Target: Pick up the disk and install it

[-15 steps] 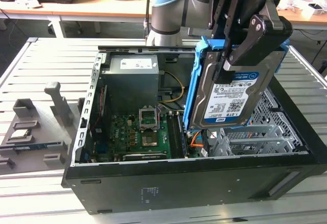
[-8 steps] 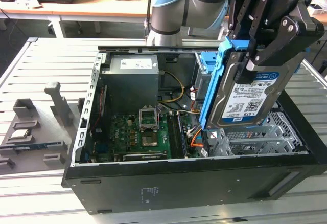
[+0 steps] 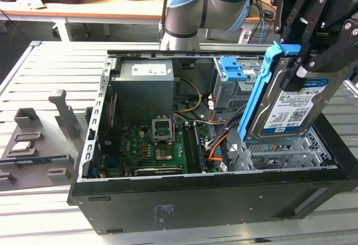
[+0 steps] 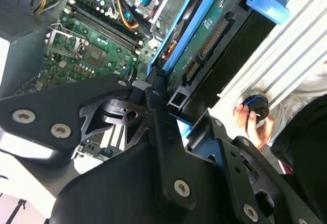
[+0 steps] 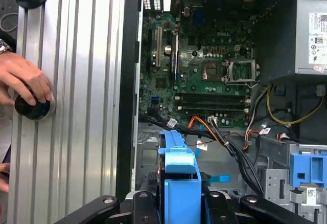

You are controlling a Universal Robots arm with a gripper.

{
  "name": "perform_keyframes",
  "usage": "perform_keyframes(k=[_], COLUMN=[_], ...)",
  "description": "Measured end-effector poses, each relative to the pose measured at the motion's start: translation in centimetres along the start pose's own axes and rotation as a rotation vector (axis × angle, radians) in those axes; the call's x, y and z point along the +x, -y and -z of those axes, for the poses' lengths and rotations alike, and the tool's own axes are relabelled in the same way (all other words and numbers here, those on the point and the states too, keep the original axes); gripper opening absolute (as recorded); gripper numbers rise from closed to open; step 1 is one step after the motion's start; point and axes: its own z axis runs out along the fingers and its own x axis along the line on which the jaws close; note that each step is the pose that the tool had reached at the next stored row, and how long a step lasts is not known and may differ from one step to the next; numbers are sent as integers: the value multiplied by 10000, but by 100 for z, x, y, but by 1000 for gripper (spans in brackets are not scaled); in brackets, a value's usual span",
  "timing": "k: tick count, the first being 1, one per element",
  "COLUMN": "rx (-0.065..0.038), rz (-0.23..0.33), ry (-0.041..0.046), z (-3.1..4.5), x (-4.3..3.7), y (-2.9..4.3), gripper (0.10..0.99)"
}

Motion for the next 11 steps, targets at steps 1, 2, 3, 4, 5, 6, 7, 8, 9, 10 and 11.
perform_keyframes(k=[1,2,3,4,5,6,7,8,9,10,11], rx=[-1,-1,-1,-1,-1,-1,-1,-1,-1,-1,-1], rz=[0,1,2,0,-1,-2,0,1,0,0,0], ry=[-3,-4,-5,-3,-4,-4,-4,-4,-3,-3,-2], z=[-6,-12,-16,-27,-30,-33,-36,-40,-43,-45,-53], x=[2,2,2,2,2,2,2,2,2,2,1], y=[41,59,68,82,83,83,85,85,85,85,86], gripper=[365,365,365,365,365,365,365,365,365,365,365])
